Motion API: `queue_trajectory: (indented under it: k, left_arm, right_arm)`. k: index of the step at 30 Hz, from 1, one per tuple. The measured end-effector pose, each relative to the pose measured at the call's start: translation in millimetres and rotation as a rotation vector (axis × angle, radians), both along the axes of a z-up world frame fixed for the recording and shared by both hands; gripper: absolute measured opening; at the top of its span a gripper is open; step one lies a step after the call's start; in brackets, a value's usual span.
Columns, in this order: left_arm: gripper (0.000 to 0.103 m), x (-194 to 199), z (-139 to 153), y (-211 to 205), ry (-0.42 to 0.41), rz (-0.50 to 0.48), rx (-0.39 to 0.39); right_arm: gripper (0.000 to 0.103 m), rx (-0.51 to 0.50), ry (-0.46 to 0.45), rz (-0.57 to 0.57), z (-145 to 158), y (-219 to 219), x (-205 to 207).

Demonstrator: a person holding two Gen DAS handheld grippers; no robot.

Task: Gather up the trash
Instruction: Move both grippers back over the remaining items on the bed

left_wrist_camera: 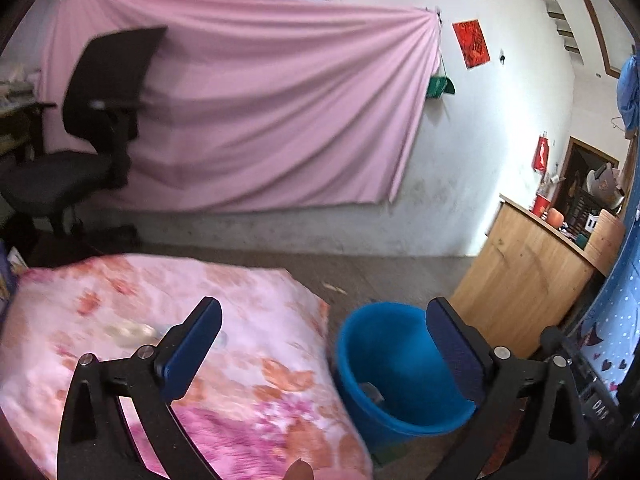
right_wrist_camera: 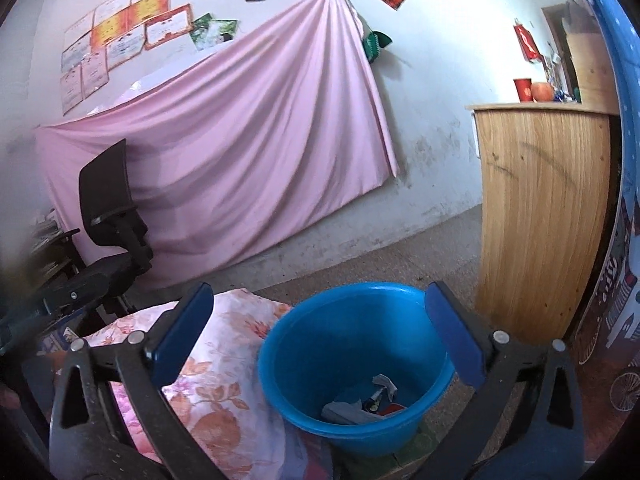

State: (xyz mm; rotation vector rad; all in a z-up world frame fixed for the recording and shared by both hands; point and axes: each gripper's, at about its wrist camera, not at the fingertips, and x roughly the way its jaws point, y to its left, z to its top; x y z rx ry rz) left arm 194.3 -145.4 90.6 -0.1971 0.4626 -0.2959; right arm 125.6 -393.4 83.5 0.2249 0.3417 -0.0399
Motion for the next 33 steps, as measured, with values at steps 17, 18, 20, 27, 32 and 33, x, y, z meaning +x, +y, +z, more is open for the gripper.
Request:
queue_trajectory:
  k: [17,18,20,27,32,33]
  left_arm:
    - [0.101,-65.2,27.1,81.6,-0.194,0.151,0.062]
    - [0.101,-68.7,28.3,86.3,-0.203,0.159,0.065]
    - [0.101,-77.2,30.7,94.0,-0.218,0.175,0.071]
    - [0.101,-99.1,32.0,123.3,-0.251,0.232,0.093]
    - [0.101,-109.5,30.8,141.3,-0.253,0.265,0.098]
    - [0.101,-111.1,30.5,144.2,-0.253,0.271,0.100]
  right_arm:
    - [0.103,-0.094,-0.129,0.107,45.0,78.6,-19.7]
    - [0.103,-0.099,-0.140,0.115,47.1,83.4,-20.6]
    - [0.103,-0.107,-0.158,0.129,50.3,91.8,-22.4]
    - [0.103,-0.127,-0.226,0.181,57.5,124.8,-31.2]
    - [0.103,-0.131,-0.242,0.211,57.1,142.4,-33.0]
    - [0.103,-0.131,-0.245,0.217,57.0,145.8,-32.9]
